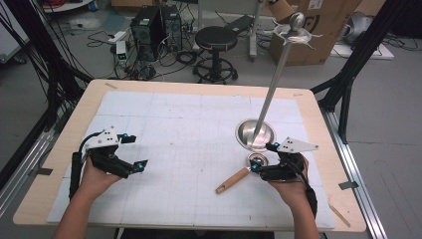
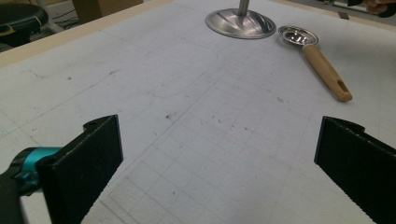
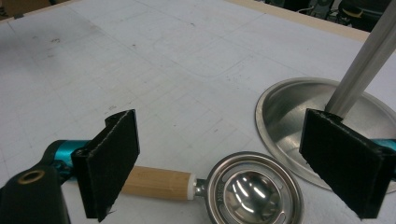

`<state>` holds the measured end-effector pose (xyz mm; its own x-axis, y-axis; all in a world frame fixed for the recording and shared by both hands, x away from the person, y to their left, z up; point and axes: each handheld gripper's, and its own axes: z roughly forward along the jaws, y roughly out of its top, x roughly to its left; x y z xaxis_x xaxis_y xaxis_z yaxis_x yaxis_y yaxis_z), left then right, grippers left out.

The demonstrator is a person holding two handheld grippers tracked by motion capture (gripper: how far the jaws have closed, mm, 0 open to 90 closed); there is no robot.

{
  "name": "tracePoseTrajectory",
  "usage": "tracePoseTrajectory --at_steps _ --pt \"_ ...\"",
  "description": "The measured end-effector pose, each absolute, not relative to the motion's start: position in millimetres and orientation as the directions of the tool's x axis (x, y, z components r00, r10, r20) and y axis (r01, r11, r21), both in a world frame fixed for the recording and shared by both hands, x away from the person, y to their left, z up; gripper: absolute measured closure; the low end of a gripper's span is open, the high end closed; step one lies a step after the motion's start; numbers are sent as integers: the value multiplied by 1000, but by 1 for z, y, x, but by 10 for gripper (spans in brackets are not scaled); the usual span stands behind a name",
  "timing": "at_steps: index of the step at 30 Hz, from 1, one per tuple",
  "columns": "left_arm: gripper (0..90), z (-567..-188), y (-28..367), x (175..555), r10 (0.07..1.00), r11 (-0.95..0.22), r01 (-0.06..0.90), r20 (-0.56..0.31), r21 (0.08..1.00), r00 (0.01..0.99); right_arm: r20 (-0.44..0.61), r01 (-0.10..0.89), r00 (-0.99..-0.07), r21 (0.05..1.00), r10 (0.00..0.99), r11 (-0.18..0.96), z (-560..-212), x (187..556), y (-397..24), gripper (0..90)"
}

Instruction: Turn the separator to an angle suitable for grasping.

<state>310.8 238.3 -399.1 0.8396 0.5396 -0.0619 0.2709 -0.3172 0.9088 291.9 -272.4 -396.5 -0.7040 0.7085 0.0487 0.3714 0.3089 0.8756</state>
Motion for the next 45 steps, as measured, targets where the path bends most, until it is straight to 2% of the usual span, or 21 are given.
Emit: tracePoseTrajectory --at_steps 12,13,22,23,24,27,28,31,35,39,40,45 --pt "16 -399 237 309 533 -333 268 -54 904 844 42 366 -722 871 691 329 -396 289 -270 114" --pt "16 -399 236 309 534 -333 267 -53 905 844 50 369 -724 870 688 326 -394 289 -272 149" --pt "16 -400 236 309 535 -335 267 -51 904 843 43 362 -740 867 671 343 -394 288 -271 176" --pt "16 -399 236 308 536 -332 268 -53 904 842 44 360 -747 866 663 347 -394 288 -271 201" --pt "16 -399 236 308 536 -328 268 -55 906 842 45 353 -767 863 641 362 -394 288 -271 280" --pt "16 -400 236 309 529 -328 268 -59 906 846 46 351 -775 861 631 368 -394 288 -270 287" --pt "16 -400 236 309 531 -331 272 -60 904 845 58 356 -786 856 616 374 -394 288 -270 341" --pt "16 -401 236 310 529 -335 272 -59 902 846 56 351 -794 855 605 381 -395 288 -270 366" --pt "16 -401 236 310 530 -331 280 -68 901 845 91 363 -817 848 569 386 -396 289 -269 464" --pt "17 -402 235 310 525 -336 280 -68 900 848 94 355 -836 844 540 403 -398 290 -267 505" --pt "16 -402 235 310 524 -333 282 -72 900 849 112 362 -848 837 518 411 -399 290 -265 547" --pt "16 -402 234 310 524 -333 282 -72 900 849 145 370 -871 822 470 433 -402 290 -260 594"
